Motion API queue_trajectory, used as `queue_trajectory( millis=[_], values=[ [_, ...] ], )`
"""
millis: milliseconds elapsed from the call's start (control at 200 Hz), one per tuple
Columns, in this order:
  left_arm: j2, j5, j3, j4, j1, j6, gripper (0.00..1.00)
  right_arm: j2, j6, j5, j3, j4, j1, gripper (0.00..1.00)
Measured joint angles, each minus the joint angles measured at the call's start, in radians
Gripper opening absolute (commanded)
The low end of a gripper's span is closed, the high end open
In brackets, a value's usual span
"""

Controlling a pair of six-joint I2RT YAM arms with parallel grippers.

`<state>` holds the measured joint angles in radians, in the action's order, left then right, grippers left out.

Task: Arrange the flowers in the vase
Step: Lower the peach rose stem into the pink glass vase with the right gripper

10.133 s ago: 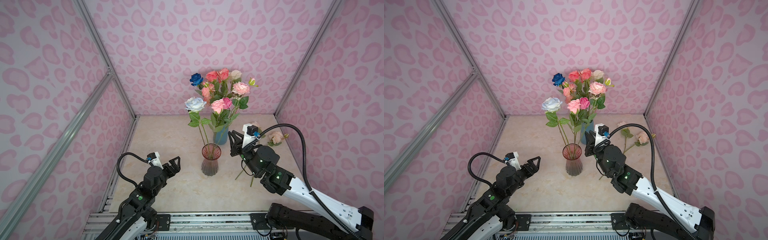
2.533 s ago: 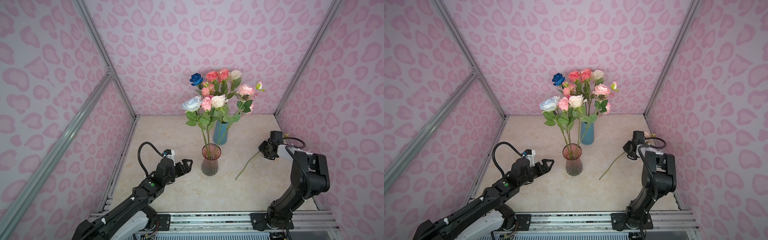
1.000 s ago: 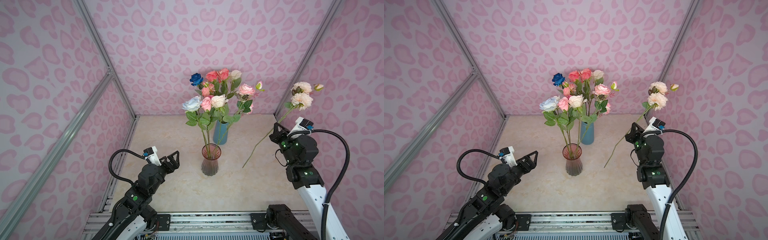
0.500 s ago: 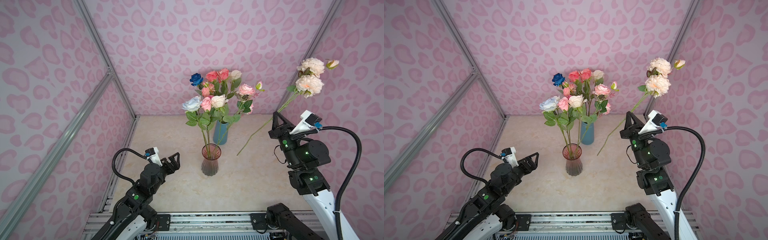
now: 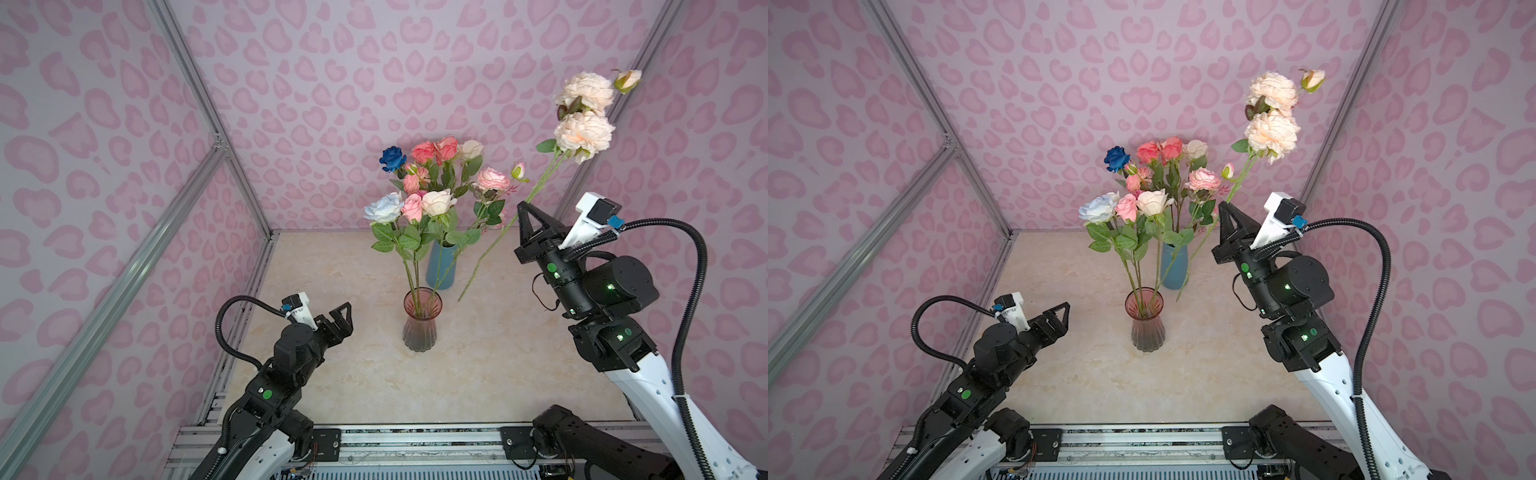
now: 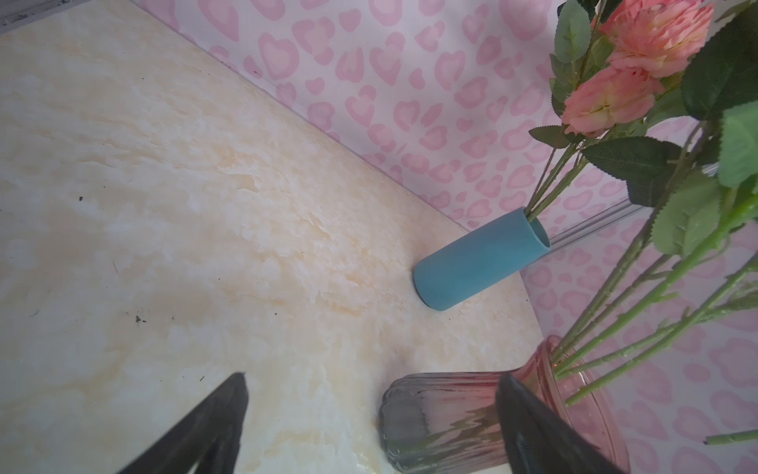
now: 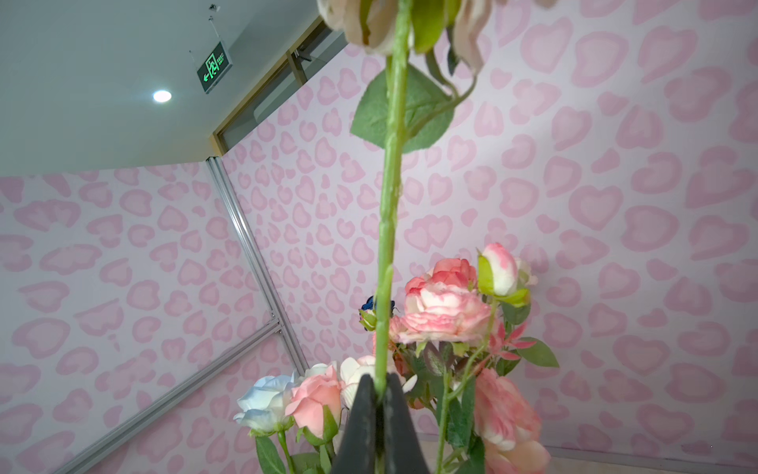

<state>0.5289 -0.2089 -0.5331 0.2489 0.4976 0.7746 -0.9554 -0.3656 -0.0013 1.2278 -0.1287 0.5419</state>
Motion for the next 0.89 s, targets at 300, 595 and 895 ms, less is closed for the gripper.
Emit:
queue_trajectory(
  millis=[300, 595, 895],
  values=[
    [-0.003, 0.011, 0.014, 0.018, -0.005, 0.001, 0.96, -0.112, 0.071, -0.019, 0.054, -0.063, 0.140, 0.03],
    [-0.018, 0.011, 0.026, 0.020, -0.006, 0.005, 0.95, -0.216, 0.100, -0.029, 0.069, -0.146, 0.188, 0.03],
    [-0.041, 0.010, 0.039, 0.041, -0.006, 0.011, 0.95, -0.243, 0.092, -0.023, 0.000, -0.172, 0.204, 0.03]
  ],
)
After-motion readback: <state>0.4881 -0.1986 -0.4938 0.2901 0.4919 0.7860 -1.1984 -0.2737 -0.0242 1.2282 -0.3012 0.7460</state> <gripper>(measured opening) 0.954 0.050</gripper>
